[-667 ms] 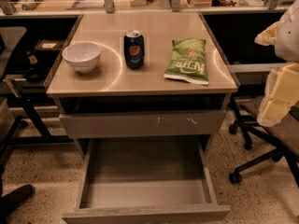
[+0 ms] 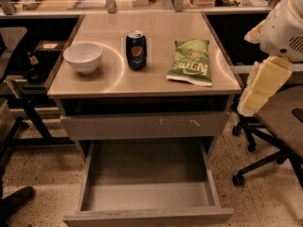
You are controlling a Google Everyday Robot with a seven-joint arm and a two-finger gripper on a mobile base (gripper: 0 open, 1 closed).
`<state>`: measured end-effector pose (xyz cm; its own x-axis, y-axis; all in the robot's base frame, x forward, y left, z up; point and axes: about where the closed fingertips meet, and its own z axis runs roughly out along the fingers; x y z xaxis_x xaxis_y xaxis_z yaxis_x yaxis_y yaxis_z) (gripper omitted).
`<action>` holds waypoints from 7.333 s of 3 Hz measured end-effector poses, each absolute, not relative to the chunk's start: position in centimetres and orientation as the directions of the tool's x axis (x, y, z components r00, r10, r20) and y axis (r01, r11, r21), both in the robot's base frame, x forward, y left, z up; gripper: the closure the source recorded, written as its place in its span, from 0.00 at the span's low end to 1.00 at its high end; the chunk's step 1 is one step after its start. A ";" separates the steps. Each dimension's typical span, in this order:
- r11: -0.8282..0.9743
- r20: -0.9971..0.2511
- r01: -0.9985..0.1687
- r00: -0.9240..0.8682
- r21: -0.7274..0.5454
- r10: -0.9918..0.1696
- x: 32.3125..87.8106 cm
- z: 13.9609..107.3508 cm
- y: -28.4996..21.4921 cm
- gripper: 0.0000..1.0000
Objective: Place pepsi can into middle drawer
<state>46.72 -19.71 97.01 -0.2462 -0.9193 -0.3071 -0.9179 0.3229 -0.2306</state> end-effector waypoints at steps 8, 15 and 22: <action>0.272 -0.596 -0.962 -0.204 -0.025 -0.777 67.4 91.5 -3.1 0.00; 0.297 -0.774 -0.949 -0.263 0.102 -0.576 74.0 87.1 3.5 0.00; 0.347 -0.780 -0.937 -0.184 -0.046 -0.598 68.5 91.6 0.3 1.00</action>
Offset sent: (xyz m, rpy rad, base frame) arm 0.0989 0.1011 -0.0135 0.2066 0.0754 0.0928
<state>68.51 0.30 91.63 -0.1839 -0.5981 -0.7800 -0.9366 0.3475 -0.0456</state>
